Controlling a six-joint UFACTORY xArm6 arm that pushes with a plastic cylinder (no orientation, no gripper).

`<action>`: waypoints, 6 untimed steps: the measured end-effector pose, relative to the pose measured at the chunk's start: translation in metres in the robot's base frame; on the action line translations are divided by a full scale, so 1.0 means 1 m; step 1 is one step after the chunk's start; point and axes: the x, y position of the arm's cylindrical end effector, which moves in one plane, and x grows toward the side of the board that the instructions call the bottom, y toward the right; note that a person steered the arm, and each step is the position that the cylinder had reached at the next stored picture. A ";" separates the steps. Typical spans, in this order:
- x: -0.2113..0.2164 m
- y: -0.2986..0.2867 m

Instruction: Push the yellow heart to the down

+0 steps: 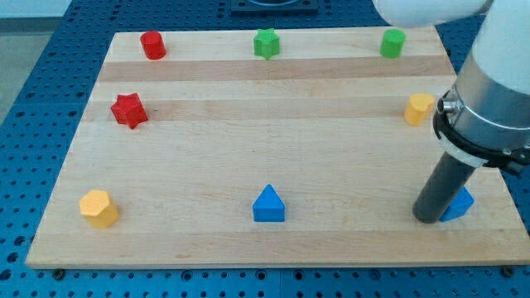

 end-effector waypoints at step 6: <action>-0.147 0.078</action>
